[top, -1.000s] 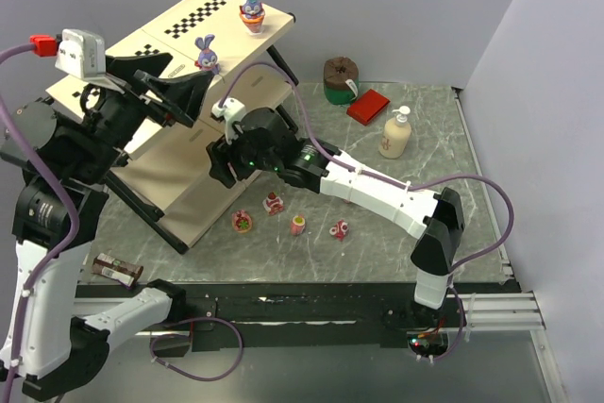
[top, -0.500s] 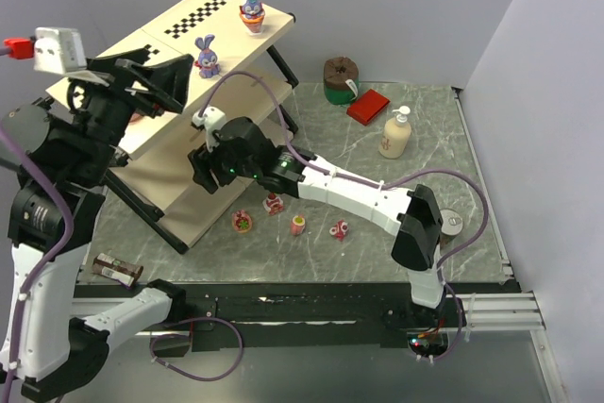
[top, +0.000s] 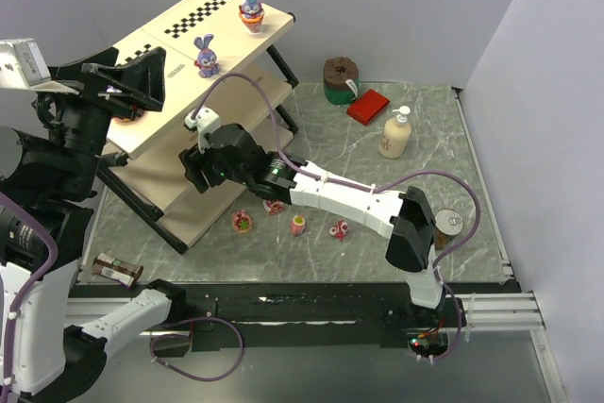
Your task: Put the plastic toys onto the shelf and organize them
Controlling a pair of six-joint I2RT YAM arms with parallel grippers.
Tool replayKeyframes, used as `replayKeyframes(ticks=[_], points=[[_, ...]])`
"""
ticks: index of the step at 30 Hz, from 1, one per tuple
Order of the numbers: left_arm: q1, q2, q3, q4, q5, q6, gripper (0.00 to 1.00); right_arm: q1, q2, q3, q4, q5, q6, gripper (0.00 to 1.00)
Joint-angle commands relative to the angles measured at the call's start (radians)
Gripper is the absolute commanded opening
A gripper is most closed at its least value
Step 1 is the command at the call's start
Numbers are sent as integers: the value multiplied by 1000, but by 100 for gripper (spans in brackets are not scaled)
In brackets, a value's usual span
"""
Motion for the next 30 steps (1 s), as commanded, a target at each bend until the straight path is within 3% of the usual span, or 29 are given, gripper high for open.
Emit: replayKeyframes(ticks=[1,16,30], points=[[-3,0,-5,27,-23,0,99,4,40,43,41,52,-7,47],[-3,-3,-17,25,-30,0,99,8,75,26,65,93,-44,52],[-3,-3,-23,27,-44,7,99,21,69,-83,262,151,-113,55]])
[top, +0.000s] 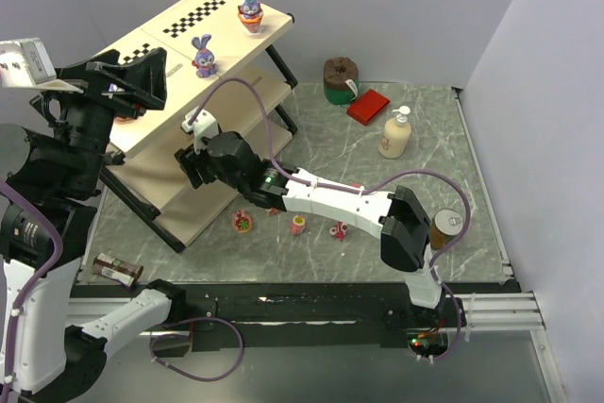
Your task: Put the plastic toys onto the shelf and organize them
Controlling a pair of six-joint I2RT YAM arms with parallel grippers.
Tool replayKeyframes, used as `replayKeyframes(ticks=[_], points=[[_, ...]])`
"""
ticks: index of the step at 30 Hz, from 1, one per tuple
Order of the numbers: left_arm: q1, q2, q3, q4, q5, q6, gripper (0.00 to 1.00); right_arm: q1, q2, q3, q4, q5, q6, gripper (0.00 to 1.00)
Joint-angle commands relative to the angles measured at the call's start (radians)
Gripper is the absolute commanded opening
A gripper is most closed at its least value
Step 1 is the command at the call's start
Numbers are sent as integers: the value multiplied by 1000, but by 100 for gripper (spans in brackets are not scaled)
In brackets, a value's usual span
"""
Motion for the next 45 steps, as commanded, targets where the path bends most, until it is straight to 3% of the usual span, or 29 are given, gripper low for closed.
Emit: replayKeyframes(ticks=[1,5,13,36,45], points=[[-3,-3,0,25,-13,7,99,5,33,-24,42,28,-34,55],[-5,-1,-3,23,-12,7,99,4,27,-47,73,28,-36,54],[-8,-1,-1,23,-26,16,99,8,28,-72,116,42,-45,44],[-52,6,-7,8,-108,10,99,102,105,40,110,172,-36,44],[-63,-6,-15,5,-121,14,99,131,140,91,84,208,-43,49]])
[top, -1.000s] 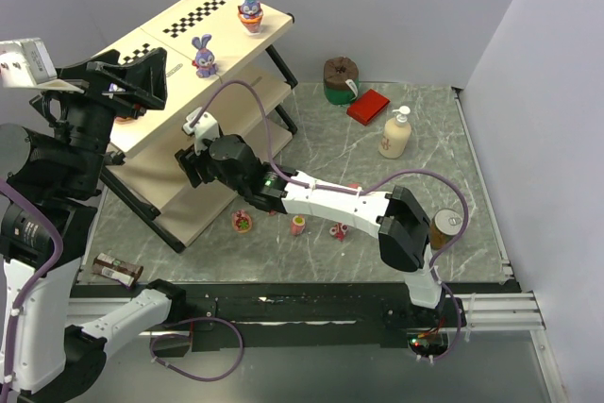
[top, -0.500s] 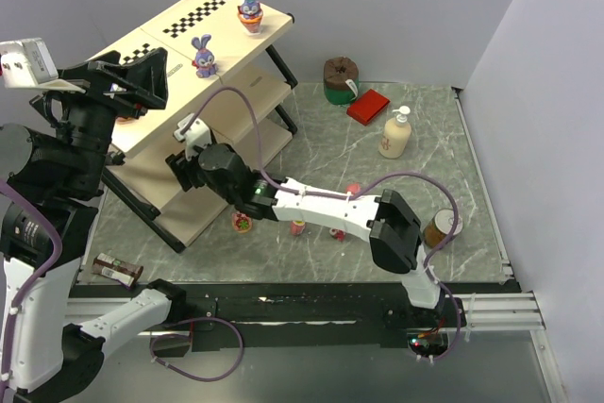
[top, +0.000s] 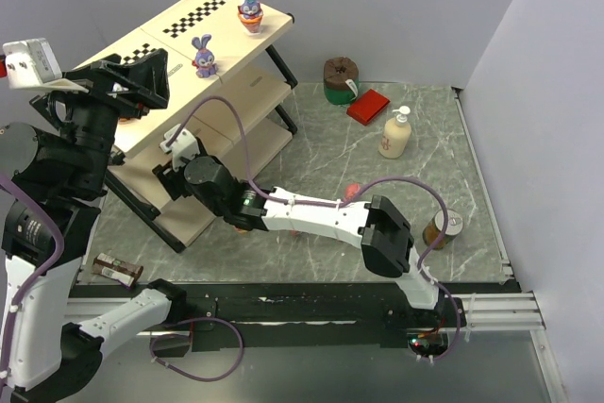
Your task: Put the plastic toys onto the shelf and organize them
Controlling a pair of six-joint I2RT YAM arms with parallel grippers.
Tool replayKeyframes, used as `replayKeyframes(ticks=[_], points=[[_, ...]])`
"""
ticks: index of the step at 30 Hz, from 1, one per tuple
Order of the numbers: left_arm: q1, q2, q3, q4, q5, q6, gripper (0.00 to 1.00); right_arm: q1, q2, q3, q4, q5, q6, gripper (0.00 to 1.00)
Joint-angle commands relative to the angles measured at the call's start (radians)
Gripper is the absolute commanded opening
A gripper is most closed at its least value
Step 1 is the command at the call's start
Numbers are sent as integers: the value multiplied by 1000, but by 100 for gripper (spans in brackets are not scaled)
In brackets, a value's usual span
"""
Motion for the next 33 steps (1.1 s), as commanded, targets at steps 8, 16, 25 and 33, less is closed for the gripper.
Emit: replayKeyframes(ticks=[8,16,25,33], points=[[-9,-12,-4,5,-29,7,99,29,60,57,-64,53,-8,52],[-9,-12,-1,-3,-30,1,99,29,61,74,-76,66,-8,60],[-9,-11,-1,-4,-32,5,99,31,52,72,-79,54,-10,75],[-11,-11,-1,-4,-33,10,99,31,50,74,-74,53,-39,83]])
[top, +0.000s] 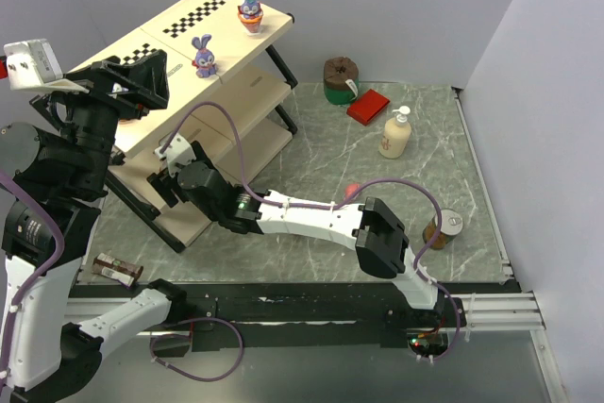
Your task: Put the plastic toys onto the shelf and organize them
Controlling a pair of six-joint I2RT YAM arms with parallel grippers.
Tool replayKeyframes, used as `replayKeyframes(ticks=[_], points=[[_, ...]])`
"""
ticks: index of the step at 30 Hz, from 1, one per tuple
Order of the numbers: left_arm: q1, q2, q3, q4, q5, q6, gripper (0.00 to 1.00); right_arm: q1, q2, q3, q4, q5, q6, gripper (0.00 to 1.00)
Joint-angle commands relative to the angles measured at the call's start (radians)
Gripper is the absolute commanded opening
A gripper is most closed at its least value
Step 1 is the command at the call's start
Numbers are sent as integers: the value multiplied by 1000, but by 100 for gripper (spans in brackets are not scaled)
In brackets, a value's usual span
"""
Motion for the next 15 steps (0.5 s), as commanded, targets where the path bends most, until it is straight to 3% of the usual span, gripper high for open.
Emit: replayKeyframes(ticks=[1,7,11,15], points=[[-6,-6,3,10,-10,10,99,10,4,26,-20,8,-30,84],[-6,-6,5,9,-11,11,99,11,1,23,-23,15,-40,90],[-6,-6,3,9,-16,13,99,13,-6,21,-34,43,-47,100],[-6,-9,5,7,-18,14,99,11,-32,3,-32,61,-57,100]])
